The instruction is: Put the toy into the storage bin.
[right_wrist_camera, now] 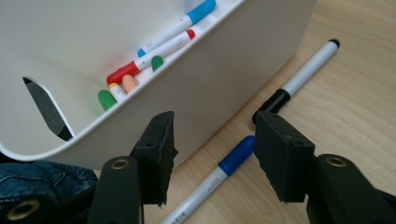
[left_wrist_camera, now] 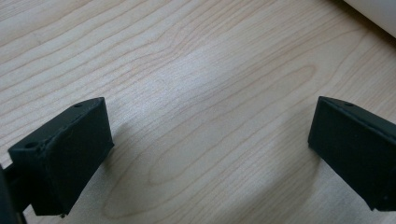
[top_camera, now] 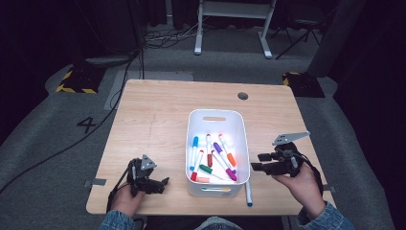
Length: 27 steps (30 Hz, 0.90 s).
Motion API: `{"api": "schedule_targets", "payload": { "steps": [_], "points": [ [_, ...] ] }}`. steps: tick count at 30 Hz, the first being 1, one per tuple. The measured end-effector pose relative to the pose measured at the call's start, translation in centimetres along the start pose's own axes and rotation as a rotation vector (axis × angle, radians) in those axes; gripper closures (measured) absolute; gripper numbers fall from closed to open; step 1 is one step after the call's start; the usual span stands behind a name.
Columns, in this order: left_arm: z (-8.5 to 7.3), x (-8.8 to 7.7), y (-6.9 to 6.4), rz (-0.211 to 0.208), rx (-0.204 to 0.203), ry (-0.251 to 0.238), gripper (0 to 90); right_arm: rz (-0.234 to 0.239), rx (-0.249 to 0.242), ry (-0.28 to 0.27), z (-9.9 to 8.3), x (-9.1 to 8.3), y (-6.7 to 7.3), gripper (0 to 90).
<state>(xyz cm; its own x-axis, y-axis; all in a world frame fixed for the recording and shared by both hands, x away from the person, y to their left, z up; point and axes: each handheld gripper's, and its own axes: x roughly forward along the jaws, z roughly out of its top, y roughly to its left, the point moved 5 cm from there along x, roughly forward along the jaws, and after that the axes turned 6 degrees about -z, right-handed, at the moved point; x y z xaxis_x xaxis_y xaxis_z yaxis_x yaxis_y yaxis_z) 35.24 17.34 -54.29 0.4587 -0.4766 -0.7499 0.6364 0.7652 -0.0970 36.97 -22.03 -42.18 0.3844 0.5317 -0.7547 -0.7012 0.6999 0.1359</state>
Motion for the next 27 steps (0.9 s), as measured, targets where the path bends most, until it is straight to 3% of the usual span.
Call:
{"api": "schedule_targets", "payload": {
  "steps": [15, 21, 27],
  "points": [
    [0.0, 0.0, 0.0, -0.003, -0.001, 0.000, 0.0, -0.034, -0.013, 0.162, -4.1, 5.3, -0.3, 49.4],
    [0.0, 0.0, 0.0, -0.001, 0.000, 0.000, 0.0, -0.029, -0.021, 0.206, -5.2, 6.7, 0.0, 49.0],
    [0.0, 0.0, 0.0, -0.002, -0.002, 0.000, 0.0, -0.037, -0.032, 0.200, -5.4, 7.1, 0.0, 49.7]
  ]
}}
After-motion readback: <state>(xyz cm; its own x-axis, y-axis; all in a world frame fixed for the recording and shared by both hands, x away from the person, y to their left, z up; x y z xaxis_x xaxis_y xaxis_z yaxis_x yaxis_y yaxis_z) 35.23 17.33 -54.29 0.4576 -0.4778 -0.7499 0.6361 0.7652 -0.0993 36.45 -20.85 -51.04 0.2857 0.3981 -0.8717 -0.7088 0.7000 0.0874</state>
